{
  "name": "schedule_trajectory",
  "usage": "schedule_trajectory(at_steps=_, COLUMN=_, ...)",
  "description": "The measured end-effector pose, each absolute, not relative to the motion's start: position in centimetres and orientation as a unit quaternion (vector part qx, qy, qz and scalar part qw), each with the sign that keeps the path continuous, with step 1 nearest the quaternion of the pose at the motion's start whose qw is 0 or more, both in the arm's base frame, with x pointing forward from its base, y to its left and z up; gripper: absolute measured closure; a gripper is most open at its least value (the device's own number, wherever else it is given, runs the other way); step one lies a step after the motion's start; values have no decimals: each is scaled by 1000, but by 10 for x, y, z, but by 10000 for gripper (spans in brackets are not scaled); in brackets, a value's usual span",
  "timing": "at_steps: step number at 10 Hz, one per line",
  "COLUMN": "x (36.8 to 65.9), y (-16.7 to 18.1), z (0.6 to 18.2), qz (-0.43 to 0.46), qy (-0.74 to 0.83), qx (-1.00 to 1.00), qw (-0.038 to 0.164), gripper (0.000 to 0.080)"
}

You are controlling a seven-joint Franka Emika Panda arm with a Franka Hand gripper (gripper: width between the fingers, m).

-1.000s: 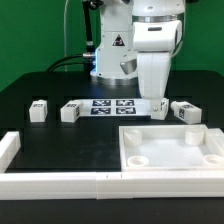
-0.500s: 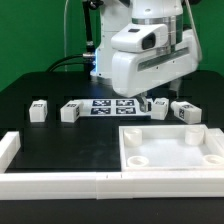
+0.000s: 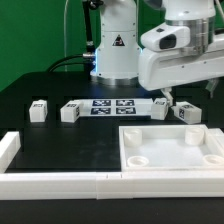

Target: Assemble one leg

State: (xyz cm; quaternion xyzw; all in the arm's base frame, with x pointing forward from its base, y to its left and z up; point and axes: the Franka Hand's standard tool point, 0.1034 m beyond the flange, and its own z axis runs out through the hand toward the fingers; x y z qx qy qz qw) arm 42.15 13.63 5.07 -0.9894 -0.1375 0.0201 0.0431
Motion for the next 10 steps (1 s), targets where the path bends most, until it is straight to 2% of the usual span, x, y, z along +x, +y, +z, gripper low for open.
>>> schedule_trajectory(at_steps=2, x=415, y=151, z=49, qz=22, qy=-154, qx=-987, qw=44, gripper=150)
schedule_trajectory(at_steps=5, x=412, y=150, z=48, qz=47, qy=-155, qx=-986, qw=41, gripper=150)
schedule_trajectory(at_steps=6, x=402, y=148, z=50, qz=118, qy=-158, qx=-980, qw=34, gripper=150)
schedule_trajectory(at_steps=7, x=408, y=153, z=51, qz=174, qy=-159, qx=-971, qw=34, gripper=150)
schedule_trajectory(at_steps=10, x=393, y=151, z=41, qz=295, qy=-165, qx=-941, qw=27, gripper=150)
